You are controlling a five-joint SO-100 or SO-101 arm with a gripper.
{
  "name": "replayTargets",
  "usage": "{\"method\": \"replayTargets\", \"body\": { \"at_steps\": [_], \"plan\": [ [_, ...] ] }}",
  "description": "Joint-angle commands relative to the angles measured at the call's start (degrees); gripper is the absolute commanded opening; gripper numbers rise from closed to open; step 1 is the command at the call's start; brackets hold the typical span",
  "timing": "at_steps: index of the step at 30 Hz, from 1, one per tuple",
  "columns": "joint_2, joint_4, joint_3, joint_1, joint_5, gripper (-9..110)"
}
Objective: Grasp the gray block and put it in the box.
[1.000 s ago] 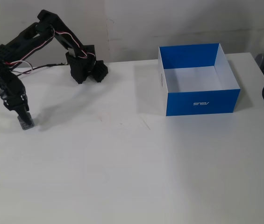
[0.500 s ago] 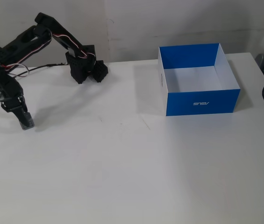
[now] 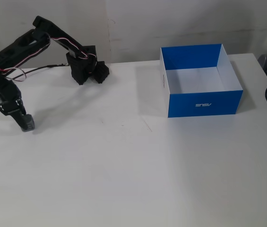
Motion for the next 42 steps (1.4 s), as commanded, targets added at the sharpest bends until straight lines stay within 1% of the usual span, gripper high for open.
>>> {"method": "replayTargets", "body": {
  "at_steps": [1,7,10,16,19,21,33,42],
  "plan": [
    [0.88,1.14,-4.13,0.0,-0.35,26],
    [0.18,1.14,-4.22,0.26,-0.35,25],
    [0.18,1.23,-4.31,0.44,-0.35,23],
    [-0.88,1.23,-5.19,0.53,-0.35,12],
    [-1.67,1.23,-5.45,0.53,-0.35,3],
    [-2.2,1.23,-5.71,0.53,-0.26,0],
    [0.53,4.22,-11.43,2.9,3.16,0],
    [7.65,4.22,-11.69,10.28,10.02,0]
  ]
}}
